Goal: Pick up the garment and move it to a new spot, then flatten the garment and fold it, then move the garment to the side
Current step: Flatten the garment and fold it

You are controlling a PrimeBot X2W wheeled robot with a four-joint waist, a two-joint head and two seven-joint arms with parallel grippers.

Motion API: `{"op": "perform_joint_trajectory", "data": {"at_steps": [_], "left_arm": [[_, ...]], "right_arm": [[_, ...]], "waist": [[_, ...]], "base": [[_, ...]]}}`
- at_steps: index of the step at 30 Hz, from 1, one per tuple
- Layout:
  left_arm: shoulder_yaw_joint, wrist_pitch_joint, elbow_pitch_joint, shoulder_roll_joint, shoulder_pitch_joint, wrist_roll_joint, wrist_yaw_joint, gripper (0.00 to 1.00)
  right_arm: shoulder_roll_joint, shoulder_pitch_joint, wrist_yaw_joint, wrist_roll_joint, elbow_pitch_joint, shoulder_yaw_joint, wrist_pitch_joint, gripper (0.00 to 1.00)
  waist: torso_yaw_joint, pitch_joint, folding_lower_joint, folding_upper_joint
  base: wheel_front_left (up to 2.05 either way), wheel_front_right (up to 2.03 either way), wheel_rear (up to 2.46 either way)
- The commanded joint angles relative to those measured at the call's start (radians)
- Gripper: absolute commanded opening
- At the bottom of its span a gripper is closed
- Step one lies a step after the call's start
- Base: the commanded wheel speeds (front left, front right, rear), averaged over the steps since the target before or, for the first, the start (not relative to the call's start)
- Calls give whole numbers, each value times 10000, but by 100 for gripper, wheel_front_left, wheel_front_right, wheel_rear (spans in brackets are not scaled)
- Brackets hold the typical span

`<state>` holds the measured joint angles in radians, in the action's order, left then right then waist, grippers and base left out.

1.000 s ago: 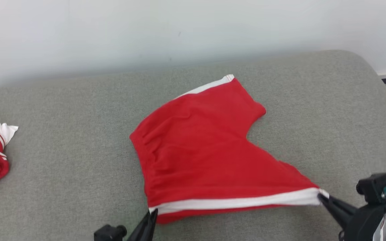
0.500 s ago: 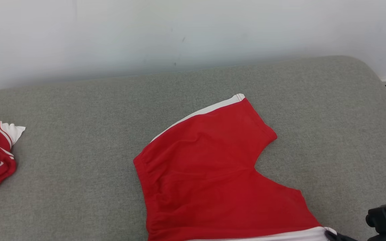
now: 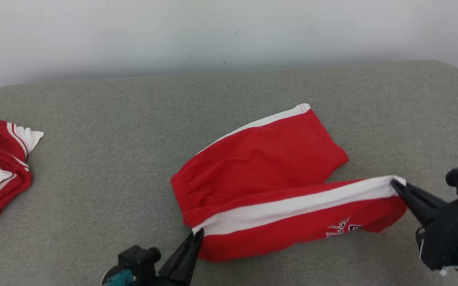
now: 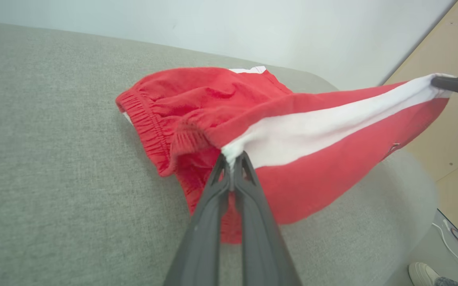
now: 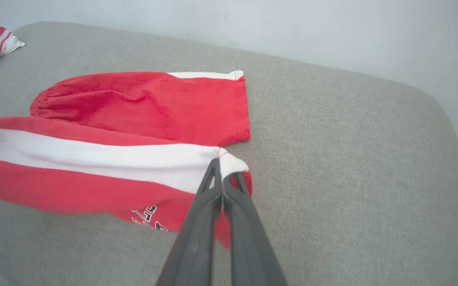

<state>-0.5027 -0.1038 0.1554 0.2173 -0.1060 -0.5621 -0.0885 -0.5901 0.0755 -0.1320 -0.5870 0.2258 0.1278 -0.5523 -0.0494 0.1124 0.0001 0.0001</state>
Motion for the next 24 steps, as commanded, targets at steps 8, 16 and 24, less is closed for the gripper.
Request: {"op": "perform_joint_trajectory", "data": {"at_steps": [8, 16, 24], "left_arm": [[209, 313, 433, -562, -1746, -101, 267, 0], [209, 651, 1127, -997, -3318, 67, 488, 0], [254, 343, 1930, -1275, -4618, 274, 755, 0]], "right_arm": [[-209, 3143, 21, 115, -2094, 1493, 768, 0], [-254, 5488, 21, 334, -4014, 2594, 1659, 0], [-68, 7365, 21, 658, -5970, 3403, 2670, 0]], "waist": [[794, 915, -1, -1], [1282, 1779, -1, -1], [1598, 2525, -1, -1]], "base": [[0, 0, 0], [0, 0, 0], [0, 0, 0]]}}
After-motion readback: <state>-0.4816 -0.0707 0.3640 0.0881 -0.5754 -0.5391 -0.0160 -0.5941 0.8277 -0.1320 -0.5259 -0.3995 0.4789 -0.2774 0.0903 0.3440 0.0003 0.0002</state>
